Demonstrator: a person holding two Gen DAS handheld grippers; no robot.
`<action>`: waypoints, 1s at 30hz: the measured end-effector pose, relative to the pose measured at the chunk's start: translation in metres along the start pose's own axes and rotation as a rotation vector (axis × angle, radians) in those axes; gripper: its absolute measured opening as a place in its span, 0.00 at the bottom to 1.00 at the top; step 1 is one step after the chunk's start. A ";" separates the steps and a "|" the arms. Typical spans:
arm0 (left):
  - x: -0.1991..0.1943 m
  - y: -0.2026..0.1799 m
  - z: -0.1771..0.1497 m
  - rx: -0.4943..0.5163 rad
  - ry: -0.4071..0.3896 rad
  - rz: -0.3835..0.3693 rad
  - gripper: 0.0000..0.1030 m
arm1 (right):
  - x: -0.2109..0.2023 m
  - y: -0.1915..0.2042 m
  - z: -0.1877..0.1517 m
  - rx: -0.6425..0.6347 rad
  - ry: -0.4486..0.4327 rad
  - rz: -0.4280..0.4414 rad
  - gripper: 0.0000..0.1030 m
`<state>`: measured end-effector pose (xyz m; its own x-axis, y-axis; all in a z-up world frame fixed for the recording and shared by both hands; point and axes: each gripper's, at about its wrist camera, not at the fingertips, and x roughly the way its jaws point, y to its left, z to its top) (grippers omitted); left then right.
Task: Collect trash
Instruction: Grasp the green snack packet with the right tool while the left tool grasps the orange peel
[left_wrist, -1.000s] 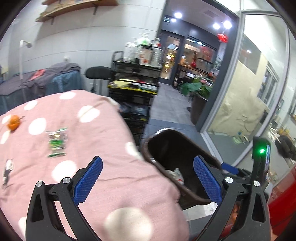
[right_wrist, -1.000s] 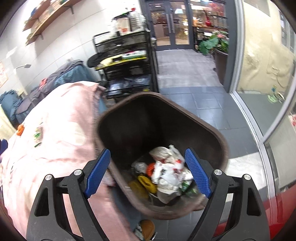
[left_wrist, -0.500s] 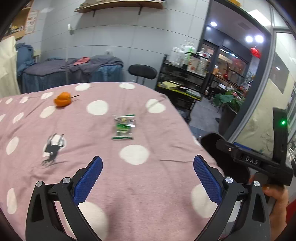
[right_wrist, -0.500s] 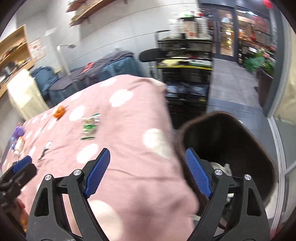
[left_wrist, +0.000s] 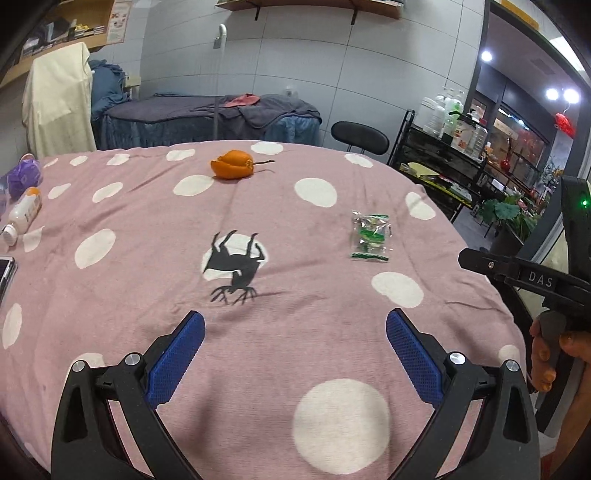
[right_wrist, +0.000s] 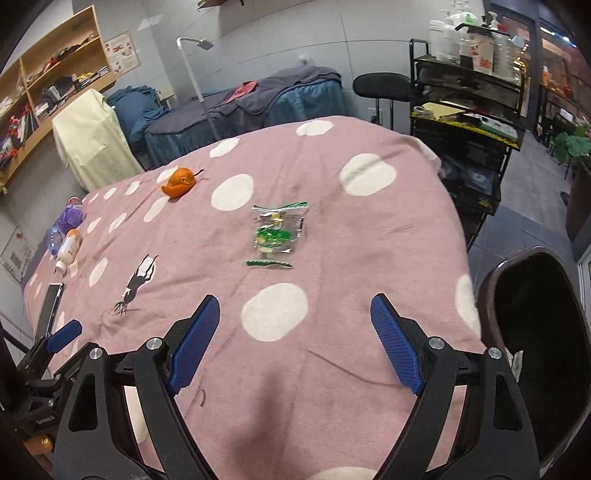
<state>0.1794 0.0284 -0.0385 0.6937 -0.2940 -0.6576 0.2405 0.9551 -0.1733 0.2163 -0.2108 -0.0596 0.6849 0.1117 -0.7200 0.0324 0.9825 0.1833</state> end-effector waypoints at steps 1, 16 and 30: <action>0.001 0.005 0.000 0.008 0.011 0.001 0.94 | 0.005 0.005 0.003 -0.005 0.012 0.013 0.81; 0.028 0.039 0.024 0.086 0.042 0.041 0.94 | 0.104 0.027 0.052 -0.004 0.188 -0.023 0.81; 0.100 0.065 0.087 0.105 0.089 0.096 0.94 | 0.172 0.031 0.073 -0.026 0.258 -0.163 0.49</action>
<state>0.3237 0.0578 -0.0516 0.6551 -0.1929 -0.7305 0.2493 0.9679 -0.0320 0.3884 -0.1716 -0.1291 0.4642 -0.0170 -0.8856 0.1057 0.9937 0.0364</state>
